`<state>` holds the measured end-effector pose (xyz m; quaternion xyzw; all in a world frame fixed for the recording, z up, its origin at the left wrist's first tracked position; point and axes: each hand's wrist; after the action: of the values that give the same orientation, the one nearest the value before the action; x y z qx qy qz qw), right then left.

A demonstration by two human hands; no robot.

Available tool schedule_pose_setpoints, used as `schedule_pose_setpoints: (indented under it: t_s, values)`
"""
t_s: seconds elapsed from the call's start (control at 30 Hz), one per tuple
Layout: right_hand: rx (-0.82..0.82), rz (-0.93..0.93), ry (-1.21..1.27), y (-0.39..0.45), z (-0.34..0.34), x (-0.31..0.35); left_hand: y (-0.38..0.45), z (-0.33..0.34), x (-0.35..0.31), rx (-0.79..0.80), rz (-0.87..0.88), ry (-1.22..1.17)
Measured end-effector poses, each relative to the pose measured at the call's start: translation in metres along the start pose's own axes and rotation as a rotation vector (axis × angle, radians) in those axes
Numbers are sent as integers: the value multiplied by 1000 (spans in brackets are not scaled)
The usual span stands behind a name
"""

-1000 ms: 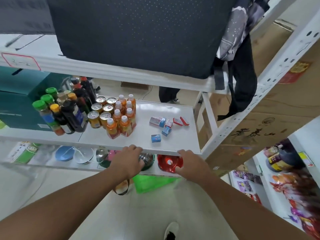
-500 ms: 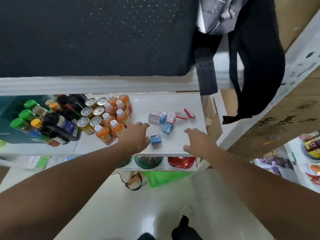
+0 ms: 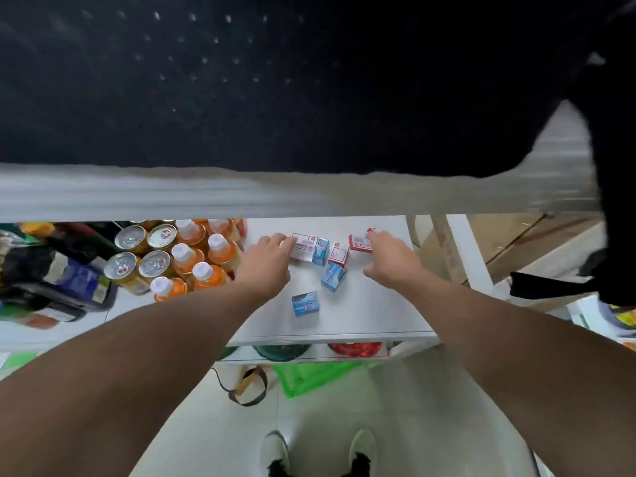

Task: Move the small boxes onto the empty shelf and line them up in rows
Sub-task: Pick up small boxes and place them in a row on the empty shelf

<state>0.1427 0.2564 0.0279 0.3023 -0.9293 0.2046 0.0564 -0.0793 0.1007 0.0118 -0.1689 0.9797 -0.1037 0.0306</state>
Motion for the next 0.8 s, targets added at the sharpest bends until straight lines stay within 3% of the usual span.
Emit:
schedule_pose_setpoints:
  t_s: [0.3, 0.5, 0.8]
  values:
    - [-104, -52, -188, 36, 31, -12, 28, 24, 2, -96, 100, 118]
    - [-134, -45, -133, 39, 35, -9, 14, 27, -10, -34, -36, 48]
    - [-84, -90, -160, 32, 40, -14, -15, 25, -3, 44, -106, -44]
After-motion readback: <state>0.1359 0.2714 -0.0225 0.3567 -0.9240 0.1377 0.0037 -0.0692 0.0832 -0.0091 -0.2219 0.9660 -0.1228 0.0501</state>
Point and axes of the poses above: each hand's wrist, its own y-axis towards the middle knuckle, its own z-axis out of the palm, x = y × z, and after that the axes turned 3 degrees about x, right-handed
